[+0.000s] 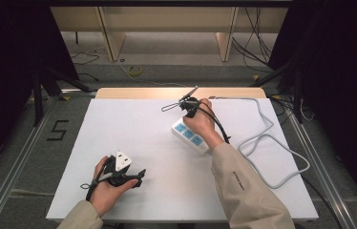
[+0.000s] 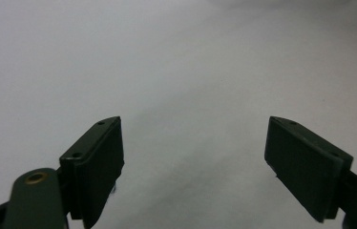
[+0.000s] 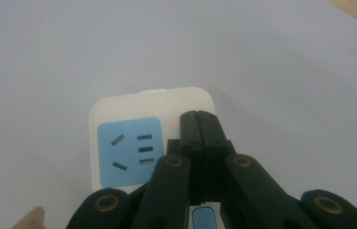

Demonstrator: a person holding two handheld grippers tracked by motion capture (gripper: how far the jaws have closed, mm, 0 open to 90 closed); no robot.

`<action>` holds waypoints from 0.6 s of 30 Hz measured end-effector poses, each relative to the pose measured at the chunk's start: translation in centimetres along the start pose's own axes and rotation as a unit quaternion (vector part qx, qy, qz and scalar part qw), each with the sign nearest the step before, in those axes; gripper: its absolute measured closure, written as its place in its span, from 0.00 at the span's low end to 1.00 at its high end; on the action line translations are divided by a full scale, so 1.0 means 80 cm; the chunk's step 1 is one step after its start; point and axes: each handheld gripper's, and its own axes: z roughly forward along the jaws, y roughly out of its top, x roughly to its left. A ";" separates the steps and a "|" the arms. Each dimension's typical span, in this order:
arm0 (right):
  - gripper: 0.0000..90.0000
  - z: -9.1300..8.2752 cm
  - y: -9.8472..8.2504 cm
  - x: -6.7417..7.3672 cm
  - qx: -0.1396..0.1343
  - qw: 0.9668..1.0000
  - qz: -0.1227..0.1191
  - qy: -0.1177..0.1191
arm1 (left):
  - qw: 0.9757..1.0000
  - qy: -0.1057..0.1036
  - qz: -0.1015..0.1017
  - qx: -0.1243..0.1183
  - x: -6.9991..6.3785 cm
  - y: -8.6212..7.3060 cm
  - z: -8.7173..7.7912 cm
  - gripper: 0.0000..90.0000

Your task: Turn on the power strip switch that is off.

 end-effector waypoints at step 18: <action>1.00 0.000 0.003 0.004 0.008 1.000 -0.002 -0.007 | 1.000 0.000 0.001 0.000 -0.001 0.000 0.000 0.23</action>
